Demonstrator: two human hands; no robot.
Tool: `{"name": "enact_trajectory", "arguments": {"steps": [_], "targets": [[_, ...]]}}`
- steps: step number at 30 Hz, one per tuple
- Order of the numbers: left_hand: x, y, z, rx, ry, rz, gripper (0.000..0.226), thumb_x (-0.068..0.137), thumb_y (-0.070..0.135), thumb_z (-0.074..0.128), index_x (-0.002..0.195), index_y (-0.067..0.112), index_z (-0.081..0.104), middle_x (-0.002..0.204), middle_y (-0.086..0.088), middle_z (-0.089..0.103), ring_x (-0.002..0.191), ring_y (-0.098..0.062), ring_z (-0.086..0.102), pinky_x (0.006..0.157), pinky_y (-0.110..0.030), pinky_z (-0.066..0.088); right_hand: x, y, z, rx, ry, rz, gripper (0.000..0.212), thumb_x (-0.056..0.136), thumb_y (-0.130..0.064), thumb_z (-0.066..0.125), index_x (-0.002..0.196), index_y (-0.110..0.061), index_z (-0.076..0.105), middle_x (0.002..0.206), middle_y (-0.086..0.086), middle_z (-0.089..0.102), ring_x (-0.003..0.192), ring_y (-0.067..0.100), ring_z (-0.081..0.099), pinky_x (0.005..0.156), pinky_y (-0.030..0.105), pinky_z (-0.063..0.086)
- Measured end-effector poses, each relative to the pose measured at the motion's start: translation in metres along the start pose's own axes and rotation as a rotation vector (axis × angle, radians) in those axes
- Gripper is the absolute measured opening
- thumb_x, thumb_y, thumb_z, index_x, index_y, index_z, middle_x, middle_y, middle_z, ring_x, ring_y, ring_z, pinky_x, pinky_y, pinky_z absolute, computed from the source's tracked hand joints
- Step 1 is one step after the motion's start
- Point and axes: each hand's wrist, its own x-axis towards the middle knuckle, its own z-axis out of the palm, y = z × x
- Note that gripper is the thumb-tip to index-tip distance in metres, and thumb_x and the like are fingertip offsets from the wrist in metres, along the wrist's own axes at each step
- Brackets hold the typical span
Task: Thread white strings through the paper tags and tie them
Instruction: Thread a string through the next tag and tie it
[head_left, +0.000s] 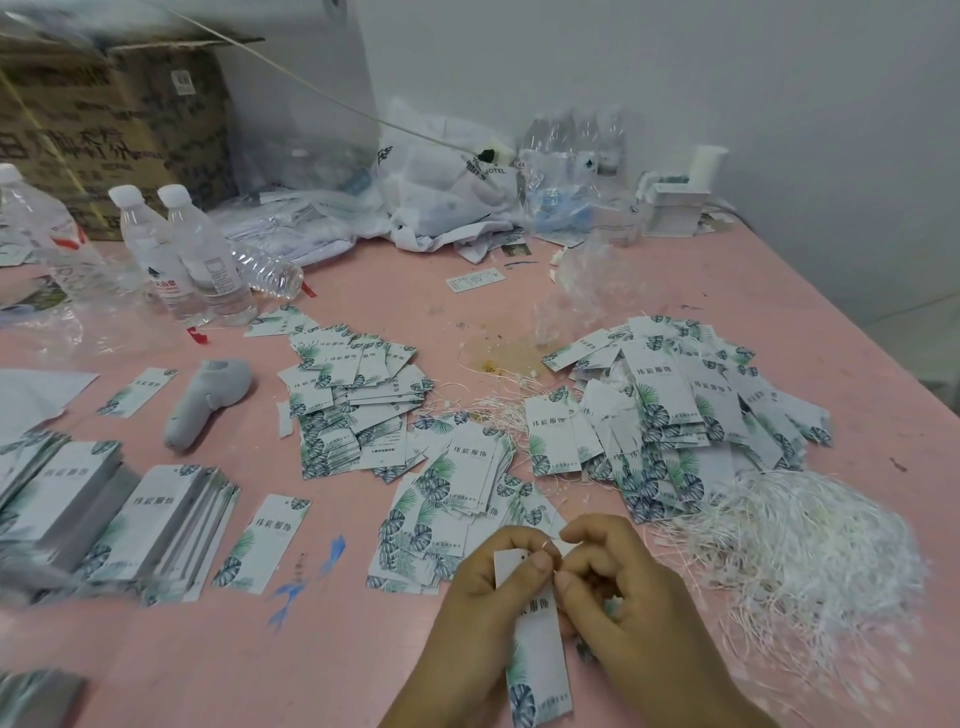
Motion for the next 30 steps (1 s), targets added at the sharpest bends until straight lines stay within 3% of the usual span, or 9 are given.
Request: {"name": "enact_trajectory", "arguments": {"steps": [5,9,13,17,23,27,30], "targets": [[0.001,-0.002,-0.001,-0.001,0.031,0.027,0.020,0.079,0.024,0.077,0.088,0.010,0.065,0.083,-0.019,0.064,0.064,-0.025,0.062,0.057,-0.033,0.054,0.000,0.004,0.000,0.082,0.035,0.034,0.044,0.089,-0.006,0.063,0.101,-0.047,0.051,0.075,-0.006,0.069,0.066,0.019,0.064,0.069,0.038,0.056],[0.004,-0.001,-0.003,-0.122,0.049,0.025,0.021,0.079,0.022,0.076,0.087,0.010,0.061,0.082,-0.021,0.062,0.060,-0.028,0.059,0.058,-0.036,0.053,0.001,0.005,-0.002,0.204,0.020,0.073,0.046,0.087,0.004,0.060,0.091,-0.041,0.058,0.065,-0.001,0.065,0.053,0.004,0.055,0.053,0.015,0.044],[0.004,0.005,-0.003,-0.279,0.006,-0.017,0.019,0.077,0.016,0.076,0.083,0.011,0.059,0.081,-0.016,0.062,0.056,-0.027,0.058,0.054,-0.034,0.053,0.003,0.010,-0.003,0.249,-0.042,0.114,0.035,0.088,0.006,0.057,0.087,-0.029,0.061,0.057,0.003,0.054,0.051,0.010,0.040,0.051,0.018,0.035],[0.002,0.011,-0.002,-0.459,-0.024,-0.100,0.012,0.081,0.007,0.068,0.081,0.014,0.058,0.085,-0.010,0.064,0.054,-0.023,0.058,0.051,-0.031,0.053,0.006,0.011,-0.002,0.236,-0.061,0.129,0.030,0.085,0.011,0.054,0.084,-0.018,0.060,0.054,-0.001,0.050,0.050,0.007,0.036,0.050,0.015,0.033],[0.003,0.011,-0.005,-0.538,0.026,-0.084,0.013,0.077,0.013,0.070,0.081,0.014,0.057,0.082,-0.010,0.063,0.051,-0.022,0.056,0.047,-0.031,0.052,0.009,0.016,-0.011,0.236,-0.076,0.169,0.036,0.083,0.012,0.051,0.078,-0.022,0.063,0.053,0.003,0.048,0.050,0.014,0.038,0.050,0.021,0.035],[0.006,0.012,-0.010,-0.524,0.028,-0.039,0.031,0.065,0.016,0.089,0.080,0.016,0.062,0.079,-0.010,0.063,0.052,-0.024,0.057,0.050,-0.031,0.052,0.013,0.018,-0.020,0.252,-0.099,0.207,0.026,0.079,-0.004,0.053,0.079,-0.027,0.066,0.051,0.003,0.044,0.046,0.014,0.037,0.046,0.021,0.034],[0.007,0.013,-0.012,-0.524,0.074,-0.031,0.027,0.065,0.016,0.088,0.079,0.016,0.065,0.076,-0.012,0.063,0.052,-0.025,0.057,0.051,-0.032,0.052,0.015,0.020,-0.026,0.225,-0.065,0.246,0.022,0.070,-0.016,0.050,0.077,-0.028,0.067,0.050,0.001,0.040,0.049,0.015,0.033,0.046,0.019,0.031]]}}
